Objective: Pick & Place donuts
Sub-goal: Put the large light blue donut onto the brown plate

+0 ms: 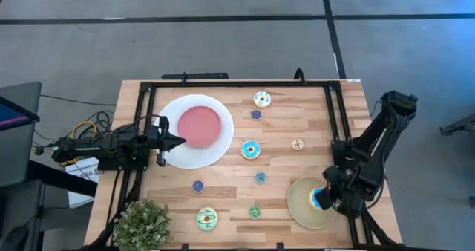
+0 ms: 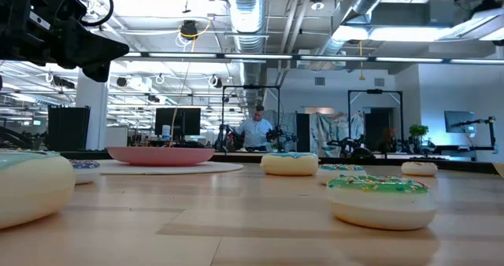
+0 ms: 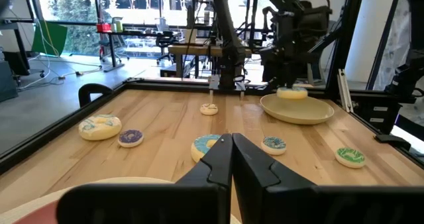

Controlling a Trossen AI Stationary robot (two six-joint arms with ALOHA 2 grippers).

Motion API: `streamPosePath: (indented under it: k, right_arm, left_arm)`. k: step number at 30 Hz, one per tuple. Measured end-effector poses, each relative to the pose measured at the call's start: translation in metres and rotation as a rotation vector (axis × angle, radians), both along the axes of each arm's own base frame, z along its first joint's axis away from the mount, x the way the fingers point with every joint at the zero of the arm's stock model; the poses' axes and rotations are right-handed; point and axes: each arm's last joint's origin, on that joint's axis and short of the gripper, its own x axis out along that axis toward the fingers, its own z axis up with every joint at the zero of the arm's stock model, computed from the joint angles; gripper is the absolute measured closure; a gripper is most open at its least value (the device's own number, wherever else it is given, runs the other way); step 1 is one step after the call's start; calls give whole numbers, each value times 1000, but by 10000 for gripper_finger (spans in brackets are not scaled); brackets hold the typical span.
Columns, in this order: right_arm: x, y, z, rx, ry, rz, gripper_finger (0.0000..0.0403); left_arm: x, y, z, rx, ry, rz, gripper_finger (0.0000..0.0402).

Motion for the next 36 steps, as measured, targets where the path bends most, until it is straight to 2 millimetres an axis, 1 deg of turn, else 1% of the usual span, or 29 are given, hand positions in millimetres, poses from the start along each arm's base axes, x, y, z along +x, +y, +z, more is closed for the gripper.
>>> streamPosePath:
  k: [6,13,21,29,36]
  right_arm:
    - [8,16,-12,43,-16,7,285]
    - [12,26,-14,44,39,16,285]
    - [11,30,-23,33,136,30,285]
    - [10,28,-20,30,129,29,283]
    - [9,27,-18,29,130,30,262]
  left_arm:
    - [0,0,0,0,0,0,401]
    - [0,0,0,0,0,0,401]
    - [0,0,0,0,0,0,401]
    - [0,0,0,0,0,0,401]
    - [0,0,0,0,0,0,401]
